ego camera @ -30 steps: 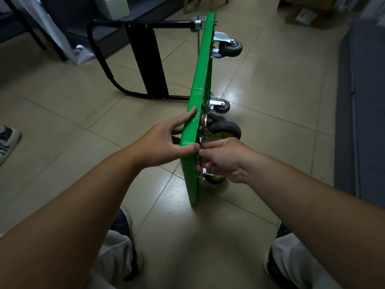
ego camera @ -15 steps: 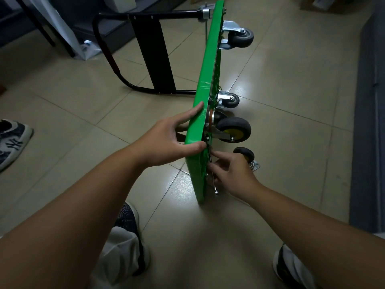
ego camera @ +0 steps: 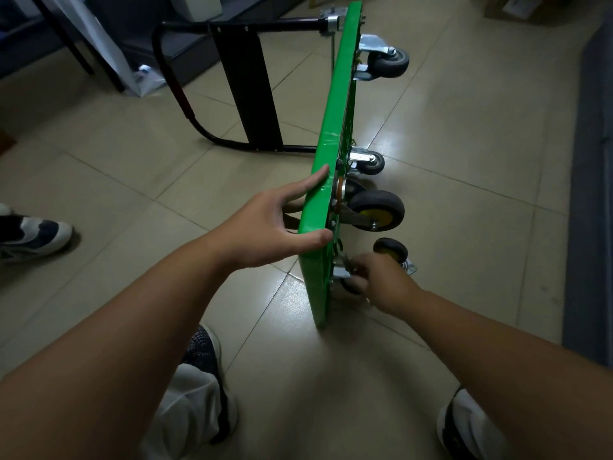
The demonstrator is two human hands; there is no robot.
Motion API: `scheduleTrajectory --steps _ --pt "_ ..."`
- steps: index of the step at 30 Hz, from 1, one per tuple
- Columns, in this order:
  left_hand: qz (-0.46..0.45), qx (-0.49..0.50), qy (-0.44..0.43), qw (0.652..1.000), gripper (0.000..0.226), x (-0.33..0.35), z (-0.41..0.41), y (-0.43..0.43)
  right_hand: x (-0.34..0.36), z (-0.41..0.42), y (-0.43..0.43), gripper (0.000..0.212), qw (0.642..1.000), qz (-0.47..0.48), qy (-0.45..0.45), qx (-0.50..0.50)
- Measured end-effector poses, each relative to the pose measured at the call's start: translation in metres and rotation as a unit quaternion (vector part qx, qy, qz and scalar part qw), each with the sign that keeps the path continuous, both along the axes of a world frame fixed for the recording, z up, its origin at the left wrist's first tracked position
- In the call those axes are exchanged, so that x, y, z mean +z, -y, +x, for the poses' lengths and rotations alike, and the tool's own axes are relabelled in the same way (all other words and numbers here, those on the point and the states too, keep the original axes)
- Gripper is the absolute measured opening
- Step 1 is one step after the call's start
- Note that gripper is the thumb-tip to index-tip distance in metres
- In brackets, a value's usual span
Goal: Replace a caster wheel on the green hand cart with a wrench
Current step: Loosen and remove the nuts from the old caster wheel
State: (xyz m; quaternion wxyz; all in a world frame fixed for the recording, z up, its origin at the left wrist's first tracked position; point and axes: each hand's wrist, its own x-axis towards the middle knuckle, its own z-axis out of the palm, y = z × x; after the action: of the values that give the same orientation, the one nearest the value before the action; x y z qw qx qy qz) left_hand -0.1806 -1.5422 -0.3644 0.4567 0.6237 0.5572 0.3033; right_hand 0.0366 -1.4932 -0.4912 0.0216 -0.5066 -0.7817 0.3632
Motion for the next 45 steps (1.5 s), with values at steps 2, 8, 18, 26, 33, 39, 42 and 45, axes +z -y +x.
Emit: scheduleTrajectory --steps 2,8,18,26,33,39,42,45 --pt "0.005 0.001 -0.006 1.000 0.088 0.000 0.000 0.001 0.013 0.016 0.006 0.024 0.999 -0.020 0.029 0.009" --pt "0.007 0.003 -0.014 1.000 0.090 0.000 0.002 0.002 0.078 0.010 0.035 0.039 0.920 -0.204 -0.272 -0.195" --pt "0.021 0.007 -0.021 1.000 0.088 -0.004 0.001 0.002 0.096 -0.028 0.032 0.010 0.830 -0.273 -0.365 -0.322" --pt "0.019 -0.004 -0.045 0.999 0.090 -0.005 0.000 0.000 0.094 -0.029 0.019 0.006 0.835 -0.288 -0.341 -0.322" --pt "0.031 0.008 -0.032 0.999 0.089 -0.007 0.001 0.002 0.078 -0.029 0.027 0.017 0.884 -0.232 -0.313 -0.257" --pt "0.020 0.004 -0.023 1.000 0.088 -0.003 0.002 0.001 0.013 -0.023 0.043 0.037 0.948 -0.025 -0.251 -0.192" --pt "0.018 0.003 -0.027 0.999 0.089 -0.003 0.001 -0.001 -0.006 -0.028 0.039 0.043 0.947 0.017 -0.258 -0.190" --pt "0.015 -0.003 -0.023 1.000 0.090 -0.003 0.000 -0.001 -0.014 -0.034 0.029 0.044 0.949 0.047 -0.250 -0.189"
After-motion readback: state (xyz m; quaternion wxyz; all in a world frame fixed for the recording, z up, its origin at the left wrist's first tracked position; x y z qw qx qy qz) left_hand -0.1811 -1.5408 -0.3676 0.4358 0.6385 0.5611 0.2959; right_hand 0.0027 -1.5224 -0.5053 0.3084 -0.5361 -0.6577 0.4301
